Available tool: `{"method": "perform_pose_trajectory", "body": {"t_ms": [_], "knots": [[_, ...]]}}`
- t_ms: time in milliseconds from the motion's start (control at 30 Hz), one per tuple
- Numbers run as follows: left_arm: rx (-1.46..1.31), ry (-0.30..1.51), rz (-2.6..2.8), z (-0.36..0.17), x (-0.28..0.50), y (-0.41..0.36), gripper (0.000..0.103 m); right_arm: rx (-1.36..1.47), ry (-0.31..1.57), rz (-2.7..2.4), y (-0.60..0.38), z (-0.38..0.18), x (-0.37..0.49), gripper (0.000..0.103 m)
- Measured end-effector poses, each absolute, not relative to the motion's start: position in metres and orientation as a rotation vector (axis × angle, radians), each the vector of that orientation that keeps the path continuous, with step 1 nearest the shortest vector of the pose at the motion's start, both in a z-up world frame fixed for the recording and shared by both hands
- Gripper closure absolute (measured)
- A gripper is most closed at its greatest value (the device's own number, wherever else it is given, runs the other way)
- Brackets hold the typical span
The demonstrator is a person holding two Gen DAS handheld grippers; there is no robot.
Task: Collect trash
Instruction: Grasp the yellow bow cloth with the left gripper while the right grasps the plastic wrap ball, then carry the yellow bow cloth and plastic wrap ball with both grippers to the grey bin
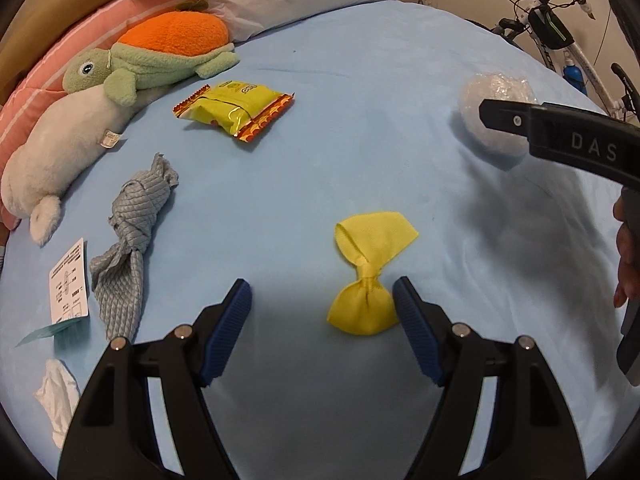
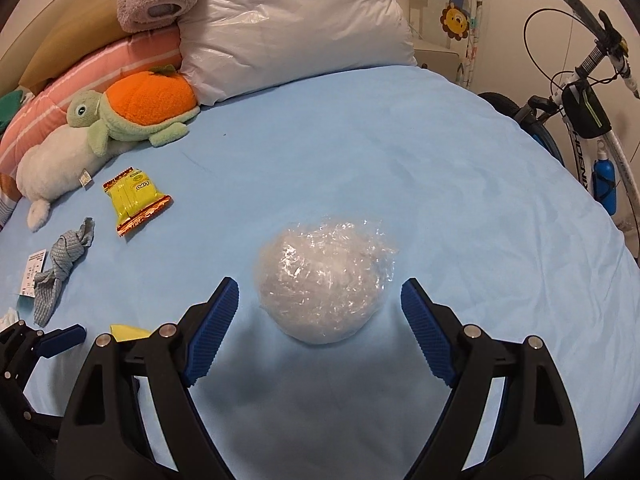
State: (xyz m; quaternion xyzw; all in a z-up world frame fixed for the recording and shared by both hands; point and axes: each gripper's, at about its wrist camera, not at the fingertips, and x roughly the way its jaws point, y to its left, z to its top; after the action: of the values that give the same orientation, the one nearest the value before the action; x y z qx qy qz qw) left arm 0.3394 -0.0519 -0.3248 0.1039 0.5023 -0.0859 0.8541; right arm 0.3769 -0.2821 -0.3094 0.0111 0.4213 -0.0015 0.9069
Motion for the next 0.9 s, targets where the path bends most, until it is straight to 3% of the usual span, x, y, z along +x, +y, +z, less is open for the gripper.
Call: {"method": "perform_pose_trajectory", "body": {"t_ms": [33, 100, 133, 167, 367, 633, 900], "knots": [[0.214, 1.055, -0.180, -0.325, 0.340, -0.052, 0.029, 0.015, 0.871, 0.004, -0.281, -0.310, 0.377, 0.024], [0.212, 1.050, -0.184, -0.326, 0.340, -0.053, 0.032, 0.007, 0.877, 0.015, -0.278, -0.311, 0.376, 0.035], [0.215, 1.048, -0.191, -0.326, 0.340, -0.054, 0.037, 0.000, 0.889, 0.026, -0.276, -0.313, 0.377, 0.045], [0.220, 1.048, -0.197, -0.325, 0.339, -0.055, 0.042, -0.010, 0.900, 0.034, -0.274, -0.314, 0.378, 0.049], [0.217, 1.060, -0.220, -0.323, 0.340, -0.057, 0.072, -0.020, 0.895, 0.070, -0.267, -0.309, 0.374, 0.062], [0.153, 1.080, -0.215, -0.321, 0.346, -0.045, 0.091, -0.020, 0.886, 0.110, -0.256, -0.304, 0.367, 0.065], [0.140, 1.073, -0.202, -0.319, 0.346, -0.040, 0.093, -0.007, 0.878, 0.117, -0.257, -0.298, 0.364, 0.066]]}}
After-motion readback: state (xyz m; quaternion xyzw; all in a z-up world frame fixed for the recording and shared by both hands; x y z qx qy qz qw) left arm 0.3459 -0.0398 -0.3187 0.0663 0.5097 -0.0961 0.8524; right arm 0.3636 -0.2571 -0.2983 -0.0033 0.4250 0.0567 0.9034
